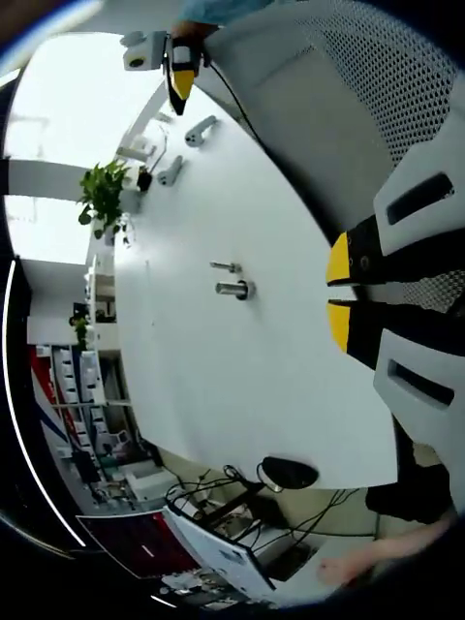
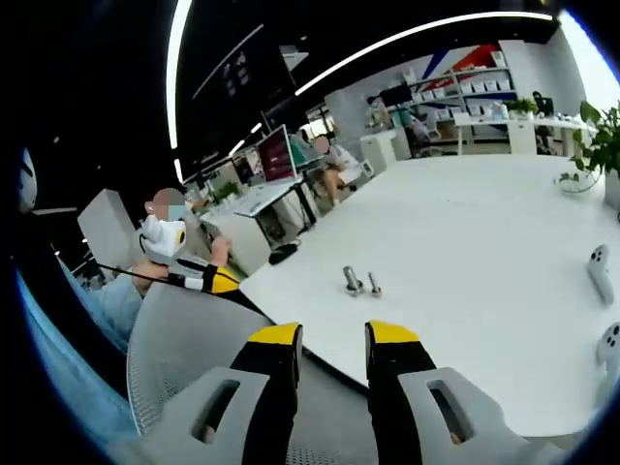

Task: Place the washer onto the threaded stud by aligning its center hole with the stud, sliding it down to the base, and recovering from edge contact or off-axis alignment until the washer reaches the visible bottom stop.

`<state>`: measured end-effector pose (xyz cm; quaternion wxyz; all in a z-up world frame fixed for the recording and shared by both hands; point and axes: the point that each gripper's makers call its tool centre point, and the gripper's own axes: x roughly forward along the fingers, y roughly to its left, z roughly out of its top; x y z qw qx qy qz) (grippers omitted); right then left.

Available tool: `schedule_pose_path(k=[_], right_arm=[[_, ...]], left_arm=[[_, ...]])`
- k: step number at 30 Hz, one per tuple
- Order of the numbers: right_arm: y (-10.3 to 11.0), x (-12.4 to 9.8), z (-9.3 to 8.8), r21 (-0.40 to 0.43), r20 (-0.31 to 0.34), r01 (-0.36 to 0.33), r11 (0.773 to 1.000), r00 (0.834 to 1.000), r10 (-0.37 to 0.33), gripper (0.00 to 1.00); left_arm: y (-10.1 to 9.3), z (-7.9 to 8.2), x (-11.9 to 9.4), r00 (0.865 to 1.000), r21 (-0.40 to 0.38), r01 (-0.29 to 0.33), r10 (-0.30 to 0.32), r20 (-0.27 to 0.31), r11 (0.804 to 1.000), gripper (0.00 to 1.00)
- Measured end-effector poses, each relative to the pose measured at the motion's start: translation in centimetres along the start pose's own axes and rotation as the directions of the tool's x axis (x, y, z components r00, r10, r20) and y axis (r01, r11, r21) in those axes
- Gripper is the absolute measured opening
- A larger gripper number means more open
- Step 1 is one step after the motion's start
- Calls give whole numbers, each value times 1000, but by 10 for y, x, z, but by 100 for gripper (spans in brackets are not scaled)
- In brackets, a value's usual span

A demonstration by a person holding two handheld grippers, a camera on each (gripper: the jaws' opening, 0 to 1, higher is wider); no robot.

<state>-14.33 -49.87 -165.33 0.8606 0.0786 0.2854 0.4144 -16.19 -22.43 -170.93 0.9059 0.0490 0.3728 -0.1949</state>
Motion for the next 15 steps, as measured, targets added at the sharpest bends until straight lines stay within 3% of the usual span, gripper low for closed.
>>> schedule_pose_path(k=[5, 8, 9, 12, 14, 15], right_arm=[[11, 16, -19, -53, -66, 12, 998, 998, -16, 28], [3, 23, -41, -167, -161, 74, 983, 982, -101, 28], [0, 21, -50, -176, -205, 98, 979, 970, -134, 27], [3, 22, -39, -70, -129, 75, 995, 988, -84, 27], [1, 20, -48, -15, -168, 87, 996, 982, -88, 27], [1, 21, -48, -39, -174, 87, 995, 980, -93, 27]], left_arm=[[1, 0, 0, 1000, 0, -2, 2, 3, 1000, 3], [2, 3, -1, 1000, -2, -10, 10, 28, 1000, 2], [2, 3, -1, 1000, -4, -10, 10, 29, 1000, 2], [1, 1, -1, 1000, -4, -11, 11, 18, 1000, 2], [3, 2, 0, 1000, -9, -14, 14, 22, 1000, 2], [2, 1, 0, 1000, -9, -14, 14, 14, 1000, 2]])
